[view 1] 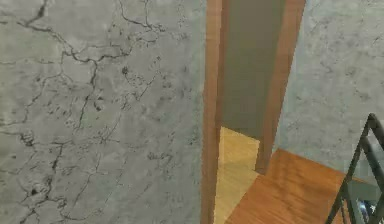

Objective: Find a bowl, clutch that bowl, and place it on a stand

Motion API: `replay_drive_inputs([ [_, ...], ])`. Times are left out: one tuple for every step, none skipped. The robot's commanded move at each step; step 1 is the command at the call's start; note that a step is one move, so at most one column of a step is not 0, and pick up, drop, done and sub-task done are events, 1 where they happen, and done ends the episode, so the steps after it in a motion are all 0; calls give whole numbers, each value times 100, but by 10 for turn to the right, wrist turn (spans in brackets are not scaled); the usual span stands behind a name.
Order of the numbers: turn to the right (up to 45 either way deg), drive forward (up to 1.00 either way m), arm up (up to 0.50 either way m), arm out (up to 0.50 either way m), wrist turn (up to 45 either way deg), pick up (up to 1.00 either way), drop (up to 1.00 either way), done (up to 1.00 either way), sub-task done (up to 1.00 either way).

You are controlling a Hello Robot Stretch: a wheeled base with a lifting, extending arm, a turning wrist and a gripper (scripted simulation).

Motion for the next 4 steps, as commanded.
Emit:
replay_drive_inputs([
  [240, 0, 0, 0, 0, 0, 0, 0, 0],
  [0, 75, 0, 0, 0, 0, 0, 0, 0],
  [180, 0, 0, 0, 0, 0, 0, 0, 0],
  [0, 30, 0, 0, 0, 0, 0, 0, 0],
])
